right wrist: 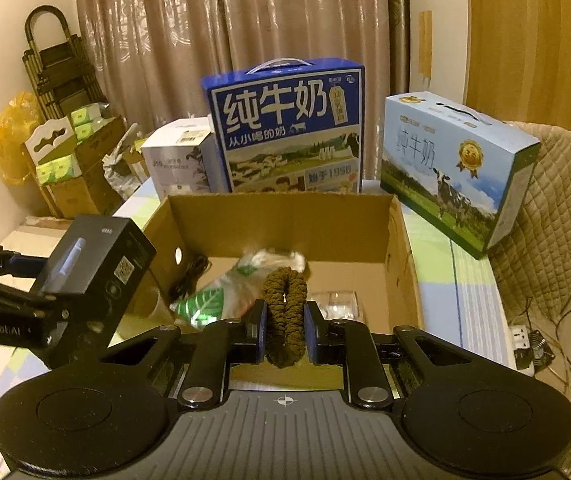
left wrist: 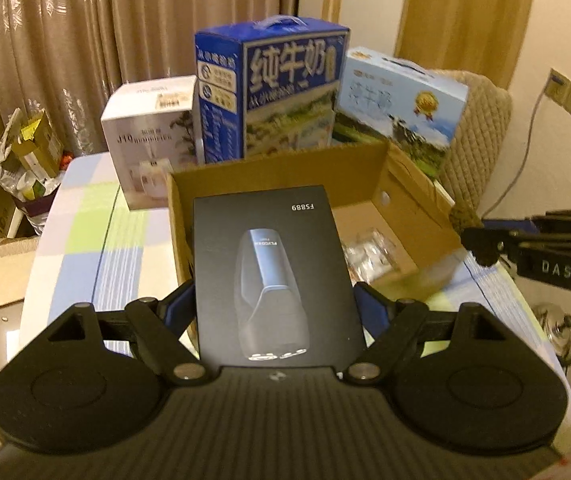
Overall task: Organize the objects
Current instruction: 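Lift the shaver box and hair tie and carry both over the cardboard box, then lower the shaver box and hair tie into the box and open both tools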
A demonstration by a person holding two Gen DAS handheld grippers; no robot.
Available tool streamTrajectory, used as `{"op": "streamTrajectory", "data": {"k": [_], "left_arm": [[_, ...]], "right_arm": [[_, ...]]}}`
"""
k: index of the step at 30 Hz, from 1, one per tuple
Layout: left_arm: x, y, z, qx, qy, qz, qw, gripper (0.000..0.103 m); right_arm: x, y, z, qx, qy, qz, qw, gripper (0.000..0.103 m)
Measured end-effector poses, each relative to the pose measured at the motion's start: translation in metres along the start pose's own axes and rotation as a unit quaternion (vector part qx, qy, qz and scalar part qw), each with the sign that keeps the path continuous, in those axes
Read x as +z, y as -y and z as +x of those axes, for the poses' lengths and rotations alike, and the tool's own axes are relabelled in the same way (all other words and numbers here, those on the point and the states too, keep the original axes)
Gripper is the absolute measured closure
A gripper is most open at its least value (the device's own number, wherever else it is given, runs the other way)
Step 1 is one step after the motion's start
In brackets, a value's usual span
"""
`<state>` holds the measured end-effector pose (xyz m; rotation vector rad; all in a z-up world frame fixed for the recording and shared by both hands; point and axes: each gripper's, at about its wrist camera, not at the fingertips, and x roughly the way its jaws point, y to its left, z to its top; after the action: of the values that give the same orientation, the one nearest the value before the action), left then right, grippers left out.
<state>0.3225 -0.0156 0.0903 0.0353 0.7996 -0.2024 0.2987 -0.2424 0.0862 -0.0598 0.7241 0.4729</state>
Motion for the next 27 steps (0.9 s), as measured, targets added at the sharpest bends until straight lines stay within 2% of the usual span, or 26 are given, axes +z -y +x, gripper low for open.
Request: {"op": "streamTrajectory", "data": {"k": [9, 17, 19, 27], "left_arm": [[0.04, -0.011, 0.027, 0.004, 0.004, 0.001, 1.0, 0.023], [0.057, -0.014, 0.056, 0.018, 0.013, -0.001, 0.9997, 0.022], [0.058, -0.017, 0.063, 0.022, 0.012, -0.009, 0.9996, 0.015], [0.045, -0.023, 0.065, 0.022, 0.007, -0.015, 0.9996, 0.015]], "right_arm": [[0.034, 0.008, 0.035, 0.001, -0.008, 0.011, 1.0, 0.087], [0.039, 0.016, 0.053, 0.0, -0.012, 0.025, 1.0, 0.087], [0.037, 0.018, 0.056, 0.001, -0.014, 0.028, 1.0, 0.087], [0.028, 0.025, 0.061, 0.002, -0.02, 0.038, 0.999, 0.087]]}}
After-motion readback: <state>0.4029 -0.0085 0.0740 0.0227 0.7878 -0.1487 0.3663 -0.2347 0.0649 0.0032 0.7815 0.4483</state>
